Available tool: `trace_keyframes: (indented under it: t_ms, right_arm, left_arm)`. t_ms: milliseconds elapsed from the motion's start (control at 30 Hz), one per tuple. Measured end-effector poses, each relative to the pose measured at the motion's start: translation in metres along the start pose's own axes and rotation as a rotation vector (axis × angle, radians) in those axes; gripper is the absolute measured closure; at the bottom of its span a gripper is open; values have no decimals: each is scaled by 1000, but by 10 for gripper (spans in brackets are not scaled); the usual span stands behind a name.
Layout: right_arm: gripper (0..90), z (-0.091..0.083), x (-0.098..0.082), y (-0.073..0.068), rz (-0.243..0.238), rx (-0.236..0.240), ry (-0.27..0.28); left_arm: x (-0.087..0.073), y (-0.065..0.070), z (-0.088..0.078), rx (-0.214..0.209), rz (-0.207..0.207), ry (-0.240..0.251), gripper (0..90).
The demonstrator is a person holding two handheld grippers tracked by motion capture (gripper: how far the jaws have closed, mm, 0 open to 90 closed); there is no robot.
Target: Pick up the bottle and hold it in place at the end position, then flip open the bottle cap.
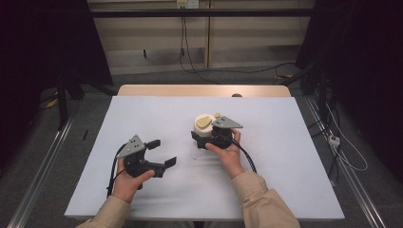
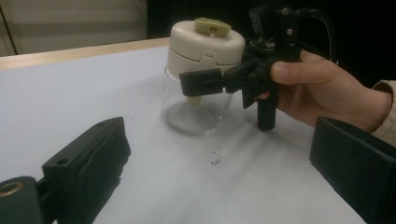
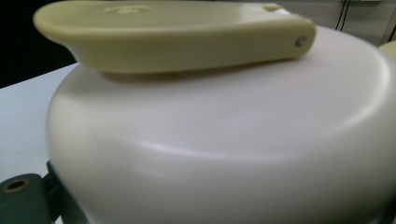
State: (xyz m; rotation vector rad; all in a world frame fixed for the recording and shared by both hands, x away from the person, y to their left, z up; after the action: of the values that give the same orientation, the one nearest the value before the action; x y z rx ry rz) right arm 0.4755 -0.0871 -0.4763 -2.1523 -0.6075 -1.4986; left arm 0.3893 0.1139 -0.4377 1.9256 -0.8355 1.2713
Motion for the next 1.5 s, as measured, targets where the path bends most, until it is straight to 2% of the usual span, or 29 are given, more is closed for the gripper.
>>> trace_keyframes:
  t_ms: [367, 867, 1000, 1100, 1233, 1500]
  right_arm:
    - [61, 0, 0, 0, 0, -1, 0]
    - [61, 0, 0, 0, -2, -2, -1]
    - [61, 0, 0, 0, -2, -2, -3]
    - [61, 0, 0, 0, -2, 0, -3]
    - [61, 0, 0, 0, -2, 1, -4]
    - [61, 0, 0, 0, -2, 1, -4]
  left_arm:
    - [7, 3, 14, -5, -12, 1, 52]
    - [15, 8, 30, -18, 11, -7, 93]
    - [18, 8, 32, -15, 16, -7, 136]
    - [19, 7, 34, -14, 3, -8, 163]
    - [19, 5, 38, -7, -4, -17, 244]
    - [24, 7, 47, -5, 11, -37, 368]
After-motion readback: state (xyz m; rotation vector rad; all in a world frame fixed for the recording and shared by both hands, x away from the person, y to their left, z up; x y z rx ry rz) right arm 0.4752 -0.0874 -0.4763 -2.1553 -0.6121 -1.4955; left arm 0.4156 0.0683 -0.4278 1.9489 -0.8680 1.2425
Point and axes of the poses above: each handheld gripper's, and its own axes: z roughly forward along the jaws, x roughly out of its top, y roughly to its right, the point moved 6 cm from there along z, roughly forward along the jaws, and after that the axes turned 1 degree about x, right-handed, at the moved point
